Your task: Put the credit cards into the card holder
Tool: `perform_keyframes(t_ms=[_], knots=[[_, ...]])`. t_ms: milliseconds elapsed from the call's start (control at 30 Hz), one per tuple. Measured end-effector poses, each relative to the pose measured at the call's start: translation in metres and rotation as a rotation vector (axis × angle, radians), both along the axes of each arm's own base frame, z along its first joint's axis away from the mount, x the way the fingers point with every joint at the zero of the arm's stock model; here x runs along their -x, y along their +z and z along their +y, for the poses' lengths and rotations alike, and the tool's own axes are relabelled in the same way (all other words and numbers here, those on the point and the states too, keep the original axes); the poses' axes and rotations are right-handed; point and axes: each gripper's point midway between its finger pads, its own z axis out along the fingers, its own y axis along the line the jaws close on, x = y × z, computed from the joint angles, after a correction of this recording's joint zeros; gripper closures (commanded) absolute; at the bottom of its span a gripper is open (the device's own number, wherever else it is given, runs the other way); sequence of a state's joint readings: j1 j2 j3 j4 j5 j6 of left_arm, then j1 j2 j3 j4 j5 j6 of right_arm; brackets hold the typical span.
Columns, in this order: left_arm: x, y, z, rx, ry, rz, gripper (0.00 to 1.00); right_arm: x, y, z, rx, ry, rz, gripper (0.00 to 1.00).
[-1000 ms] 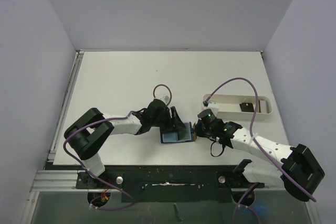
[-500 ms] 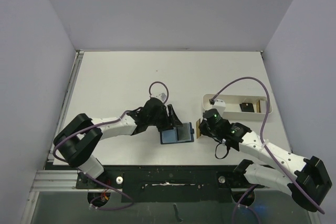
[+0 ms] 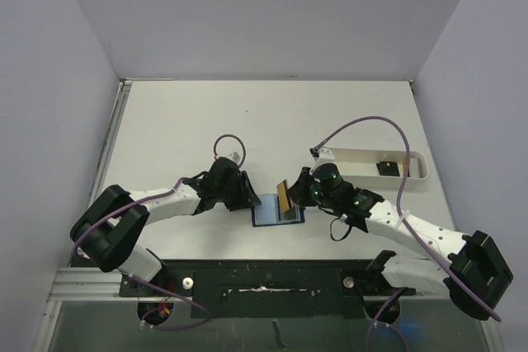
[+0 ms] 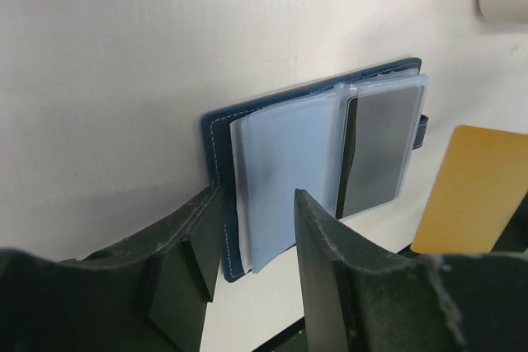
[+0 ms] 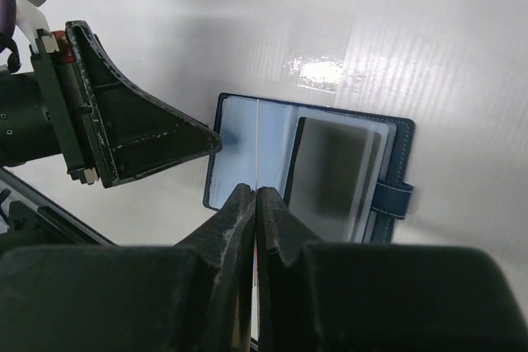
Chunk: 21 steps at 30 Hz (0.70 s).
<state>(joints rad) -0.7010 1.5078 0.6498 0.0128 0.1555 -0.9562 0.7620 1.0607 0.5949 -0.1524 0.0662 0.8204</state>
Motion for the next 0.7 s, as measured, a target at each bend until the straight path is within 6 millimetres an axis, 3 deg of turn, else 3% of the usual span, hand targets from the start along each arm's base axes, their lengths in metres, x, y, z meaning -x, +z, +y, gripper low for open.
perform_keyframes(t_ms=[333,700], knots=[[0.004,-0.006,0.007,-0.039,-0.029,0.003,0.71,-0.002,-0.024,0.016,-0.014,0.076,0.057,1.00],[0.004,-0.011,0.008,-0.049,-0.034,0.012,0.79,-0.001,-0.052,0.005,-0.034,0.070,0.114,1.00]])
